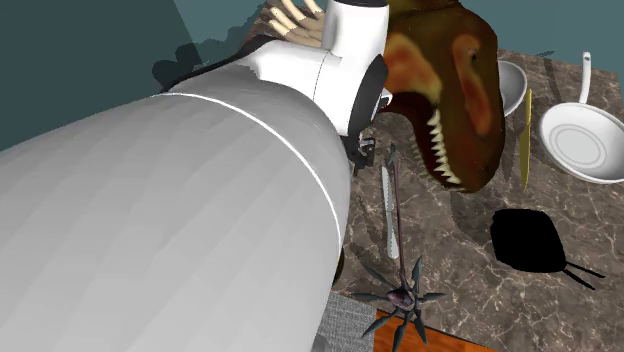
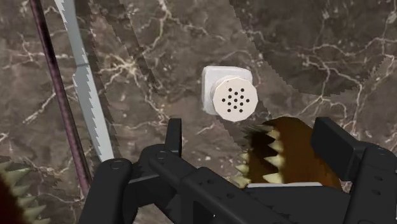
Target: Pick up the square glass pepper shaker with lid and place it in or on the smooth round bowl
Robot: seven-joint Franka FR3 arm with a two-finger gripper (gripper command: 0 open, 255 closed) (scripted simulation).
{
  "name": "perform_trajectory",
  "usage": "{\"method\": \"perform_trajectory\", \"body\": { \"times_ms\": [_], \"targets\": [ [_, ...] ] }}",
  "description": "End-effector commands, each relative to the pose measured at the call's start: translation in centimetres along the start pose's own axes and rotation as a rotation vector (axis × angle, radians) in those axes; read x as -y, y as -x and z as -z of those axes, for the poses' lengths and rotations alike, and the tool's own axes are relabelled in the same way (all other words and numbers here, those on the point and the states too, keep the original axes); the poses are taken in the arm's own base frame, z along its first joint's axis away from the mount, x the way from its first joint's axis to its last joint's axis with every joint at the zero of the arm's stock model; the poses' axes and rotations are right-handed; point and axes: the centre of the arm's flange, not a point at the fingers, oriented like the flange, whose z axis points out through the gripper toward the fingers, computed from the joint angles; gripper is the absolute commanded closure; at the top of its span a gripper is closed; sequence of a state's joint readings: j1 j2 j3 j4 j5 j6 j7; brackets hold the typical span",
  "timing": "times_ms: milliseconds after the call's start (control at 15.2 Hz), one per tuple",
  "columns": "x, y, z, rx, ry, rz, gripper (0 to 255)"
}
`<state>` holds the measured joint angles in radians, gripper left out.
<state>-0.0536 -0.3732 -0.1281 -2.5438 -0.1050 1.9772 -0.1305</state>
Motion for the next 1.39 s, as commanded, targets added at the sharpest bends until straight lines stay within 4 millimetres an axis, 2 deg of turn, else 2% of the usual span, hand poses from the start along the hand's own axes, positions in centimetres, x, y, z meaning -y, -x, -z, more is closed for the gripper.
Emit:
{"method": "perform_trajectory", "body": {
  "times_ms": [0, 462, 990, 1056, 1320],
  "targets": [
    [-0.6, -0.9, -1.4, 0.02, -0.001, 0.004, 0],
    [-0.6, -0.8, -5.4, 0.02, -0.001, 0.004, 0],
    [-0.6, -0.8, -5.4, 0.02, -0.002, 0.004, 0],
    [-0.5, -0.8, -5.4, 0.02, -0.002, 0.004, 255],
    [-0.6, -0.9, -5.3, 0.02, -0.001, 0.004, 255]
  ]
}}
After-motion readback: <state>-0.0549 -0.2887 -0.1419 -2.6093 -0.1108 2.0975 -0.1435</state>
